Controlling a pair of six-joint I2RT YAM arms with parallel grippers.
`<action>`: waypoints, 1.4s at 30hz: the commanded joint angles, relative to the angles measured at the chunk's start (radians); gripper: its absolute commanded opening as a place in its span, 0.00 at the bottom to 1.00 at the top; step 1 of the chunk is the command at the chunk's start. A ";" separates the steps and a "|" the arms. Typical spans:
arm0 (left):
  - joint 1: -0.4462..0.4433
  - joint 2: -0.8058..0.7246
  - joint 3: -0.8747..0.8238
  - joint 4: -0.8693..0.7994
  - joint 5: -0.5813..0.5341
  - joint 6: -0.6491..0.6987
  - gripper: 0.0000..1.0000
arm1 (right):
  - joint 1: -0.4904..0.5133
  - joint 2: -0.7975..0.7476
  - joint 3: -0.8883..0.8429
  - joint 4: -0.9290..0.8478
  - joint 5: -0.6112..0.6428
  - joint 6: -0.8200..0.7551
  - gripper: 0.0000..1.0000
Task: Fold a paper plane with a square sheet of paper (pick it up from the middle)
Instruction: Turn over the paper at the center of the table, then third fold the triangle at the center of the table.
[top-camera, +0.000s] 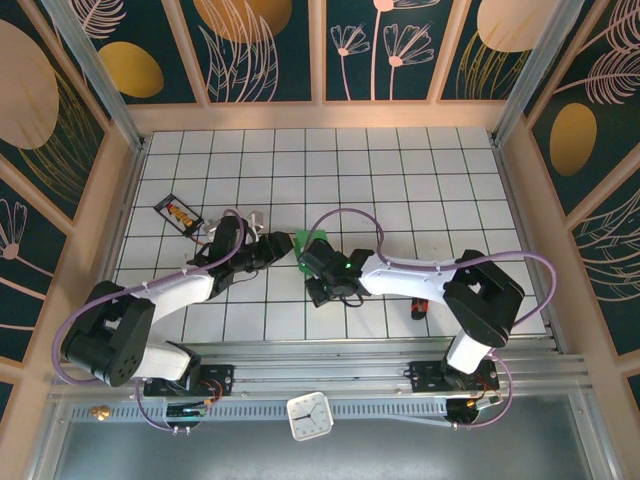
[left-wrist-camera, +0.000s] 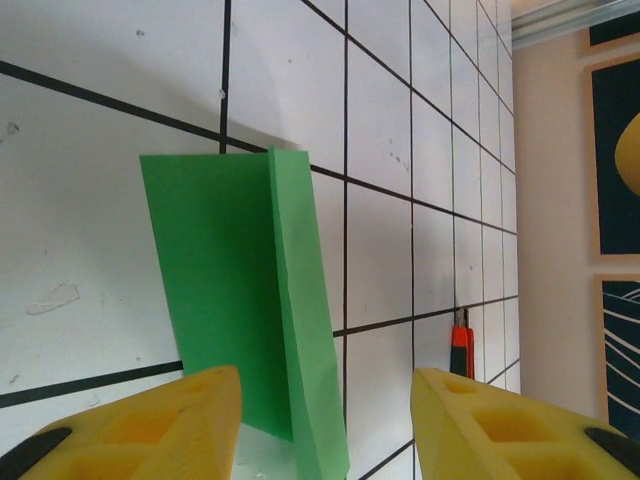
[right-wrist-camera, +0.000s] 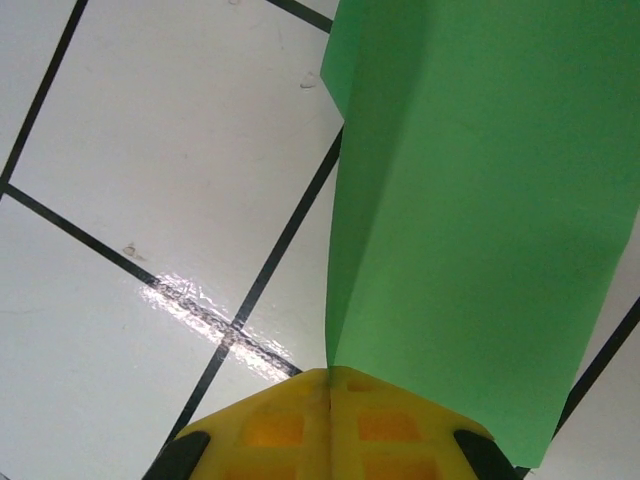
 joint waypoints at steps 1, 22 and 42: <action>0.003 0.001 -0.001 0.031 0.037 -0.011 0.48 | -0.020 -0.021 -0.027 0.023 -0.003 -0.018 0.01; -0.017 0.261 0.270 -0.086 0.128 0.123 0.03 | -0.045 -0.019 -0.112 0.167 -0.069 0.007 0.04; -0.029 0.558 0.591 -0.440 0.027 0.397 0.02 | -0.053 0.019 -0.095 0.200 -0.081 -0.017 0.11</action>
